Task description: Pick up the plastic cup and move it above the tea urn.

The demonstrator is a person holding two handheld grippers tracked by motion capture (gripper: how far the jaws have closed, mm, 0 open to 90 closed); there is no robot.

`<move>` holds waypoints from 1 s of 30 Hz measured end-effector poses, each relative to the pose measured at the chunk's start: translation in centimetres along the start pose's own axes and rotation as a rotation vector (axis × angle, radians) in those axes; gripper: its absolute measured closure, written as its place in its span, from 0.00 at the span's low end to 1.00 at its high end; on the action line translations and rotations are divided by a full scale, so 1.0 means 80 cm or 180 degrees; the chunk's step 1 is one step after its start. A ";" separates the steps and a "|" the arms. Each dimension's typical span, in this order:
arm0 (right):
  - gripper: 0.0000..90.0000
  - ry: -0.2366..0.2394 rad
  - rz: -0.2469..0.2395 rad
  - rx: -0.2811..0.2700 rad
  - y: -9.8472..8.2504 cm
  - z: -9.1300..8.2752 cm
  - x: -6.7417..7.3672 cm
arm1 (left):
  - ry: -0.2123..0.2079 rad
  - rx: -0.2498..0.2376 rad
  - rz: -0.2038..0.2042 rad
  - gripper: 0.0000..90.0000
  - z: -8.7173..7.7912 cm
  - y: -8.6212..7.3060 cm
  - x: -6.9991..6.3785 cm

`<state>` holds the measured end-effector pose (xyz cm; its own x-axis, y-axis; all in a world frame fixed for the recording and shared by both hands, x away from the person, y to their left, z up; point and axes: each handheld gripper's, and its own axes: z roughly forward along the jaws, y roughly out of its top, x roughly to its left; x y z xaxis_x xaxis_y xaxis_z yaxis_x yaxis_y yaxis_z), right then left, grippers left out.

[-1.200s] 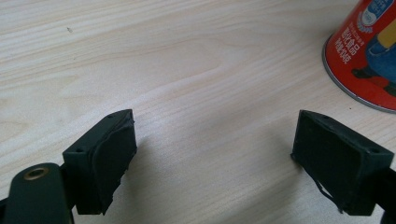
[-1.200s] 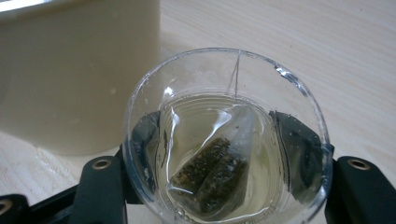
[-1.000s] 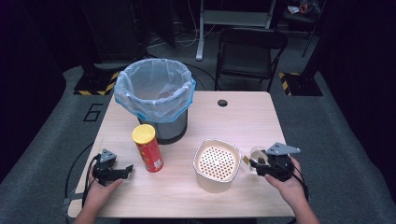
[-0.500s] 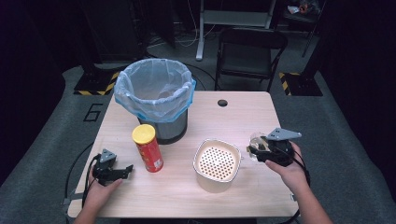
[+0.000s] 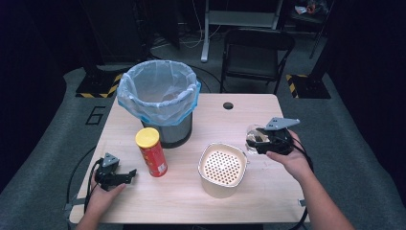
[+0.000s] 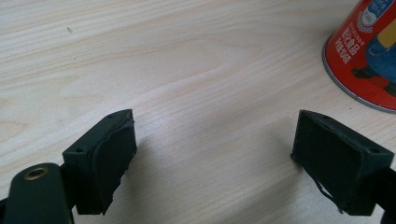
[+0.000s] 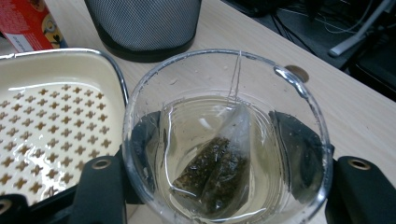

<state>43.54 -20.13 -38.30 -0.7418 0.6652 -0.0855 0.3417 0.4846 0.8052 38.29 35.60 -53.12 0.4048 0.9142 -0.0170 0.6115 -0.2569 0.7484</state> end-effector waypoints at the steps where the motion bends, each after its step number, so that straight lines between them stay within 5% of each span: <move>1: 0.42 0.0032 -0.0021 -0.0026 0.005 0.003 -0.003 | 0.0001 0.0000 0.0000 0.15 0.000 0.000 0.000; 10: 0.42 0.0228 -0.0259 -0.0292 0.034 0.034 -0.020 | 0.0000 0.0004 -0.0007 0.14 0.000 0.000 0.000; 14: 0.42 0.0268 -0.0245 -0.0306 0.041 0.041 -0.020 | 0.0003 0.0003 -0.0002 0.14 0.000 0.000 0.000; 23: 0.42 0.0206 -0.0806 -0.0227 0.058 0.058 -0.006 | 0.0003 0.0002 -0.0003 0.14 0.000 0.000 0.000; 30: 0.42 0.0216 -0.0969 -0.0267 0.059 0.059 0.004 | 0.0004 0.0001 -0.0002 0.14 0.000 0.000 0.000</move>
<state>47.64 -14.96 -37.32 -0.8403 0.4561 -0.2929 0.0515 0.6050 0.7945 38.29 35.59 -53.11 0.4036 0.9148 -0.0166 0.6120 -0.2564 0.7481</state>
